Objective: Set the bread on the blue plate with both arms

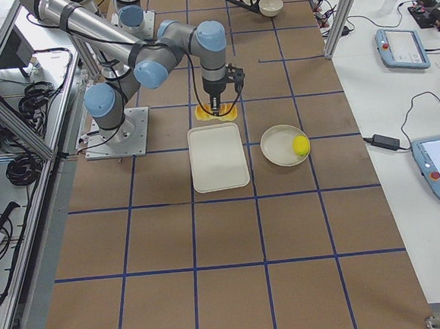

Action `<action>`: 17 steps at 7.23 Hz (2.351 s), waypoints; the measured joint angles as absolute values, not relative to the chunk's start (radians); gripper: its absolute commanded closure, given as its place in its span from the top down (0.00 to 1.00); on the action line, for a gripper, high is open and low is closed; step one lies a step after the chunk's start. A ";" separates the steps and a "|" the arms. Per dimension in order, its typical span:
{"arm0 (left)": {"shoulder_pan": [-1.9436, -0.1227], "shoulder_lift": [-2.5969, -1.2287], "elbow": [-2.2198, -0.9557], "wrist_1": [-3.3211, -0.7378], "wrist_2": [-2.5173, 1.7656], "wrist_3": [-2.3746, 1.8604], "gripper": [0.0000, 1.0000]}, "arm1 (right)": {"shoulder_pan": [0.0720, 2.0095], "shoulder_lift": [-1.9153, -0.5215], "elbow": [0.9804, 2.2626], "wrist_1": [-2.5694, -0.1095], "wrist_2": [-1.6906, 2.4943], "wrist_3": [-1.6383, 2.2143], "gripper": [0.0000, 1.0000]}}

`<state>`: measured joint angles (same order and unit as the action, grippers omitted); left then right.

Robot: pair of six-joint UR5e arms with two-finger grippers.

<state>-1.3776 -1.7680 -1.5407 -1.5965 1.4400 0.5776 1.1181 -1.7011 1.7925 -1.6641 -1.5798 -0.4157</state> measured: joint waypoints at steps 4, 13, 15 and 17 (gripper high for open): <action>-1.621 -1.907 -1.680 -1.246 1.310 0.355 0.08 | 1.388 -1.664 1.631 -1.592 -1.604 -0.247 0.03; -1.672 -1.956 -1.633 -1.101 1.370 0.220 1.00 | 1.743 -1.478 1.591 -1.711 -1.638 0.154 0.03; -1.646 -1.813 -1.584 -1.317 1.498 0.219 1.00 | 1.814 -1.407 1.592 -1.790 -1.616 0.248 0.03; -1.626 -1.698 -1.513 -1.542 1.637 0.219 1.00 | 1.880 -1.324 1.592 -1.865 -1.617 0.267 0.03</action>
